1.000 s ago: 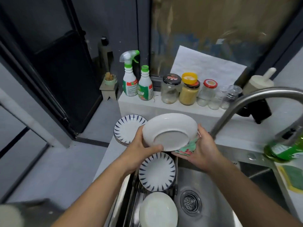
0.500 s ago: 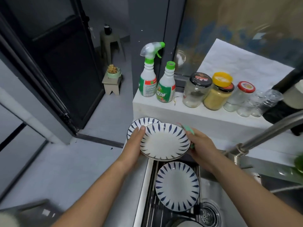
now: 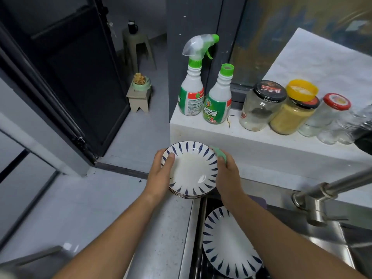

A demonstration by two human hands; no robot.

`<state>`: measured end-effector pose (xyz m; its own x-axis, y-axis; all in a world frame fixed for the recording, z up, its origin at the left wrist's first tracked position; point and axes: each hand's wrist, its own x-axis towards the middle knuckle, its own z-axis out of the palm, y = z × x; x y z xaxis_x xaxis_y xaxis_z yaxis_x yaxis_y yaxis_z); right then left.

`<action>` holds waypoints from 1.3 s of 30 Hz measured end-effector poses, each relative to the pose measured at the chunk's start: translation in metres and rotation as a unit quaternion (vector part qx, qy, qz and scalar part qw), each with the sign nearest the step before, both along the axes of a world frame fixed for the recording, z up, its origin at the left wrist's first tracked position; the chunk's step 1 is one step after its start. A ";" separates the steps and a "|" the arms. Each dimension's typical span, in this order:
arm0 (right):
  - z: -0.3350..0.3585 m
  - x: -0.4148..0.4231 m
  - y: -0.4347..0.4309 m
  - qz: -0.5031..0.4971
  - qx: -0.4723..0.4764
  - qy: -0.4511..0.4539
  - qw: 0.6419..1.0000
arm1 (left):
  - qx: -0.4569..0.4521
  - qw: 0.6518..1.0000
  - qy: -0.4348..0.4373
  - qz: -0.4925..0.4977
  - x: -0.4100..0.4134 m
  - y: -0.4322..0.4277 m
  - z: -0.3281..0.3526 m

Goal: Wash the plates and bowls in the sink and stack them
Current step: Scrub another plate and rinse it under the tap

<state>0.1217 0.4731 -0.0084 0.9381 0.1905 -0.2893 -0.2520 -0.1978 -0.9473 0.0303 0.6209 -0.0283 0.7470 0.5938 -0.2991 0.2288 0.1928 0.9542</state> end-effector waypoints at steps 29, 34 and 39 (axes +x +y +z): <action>0.029 0.006 -0.049 -0.091 0.114 0.076 0.986 | 0.266 0.963 0.017 0.046 0.002 -0.026 0.005; 0.052 -0.019 -0.093 -0.049 0.157 0.145 0.976 | -0.039 0.992 -0.023 -0.119 0.004 -0.128 0.074; 0.075 -0.051 -0.153 -0.064 0.117 0.066 0.989 | -0.292 0.942 -0.036 -0.162 0.000 -0.215 0.096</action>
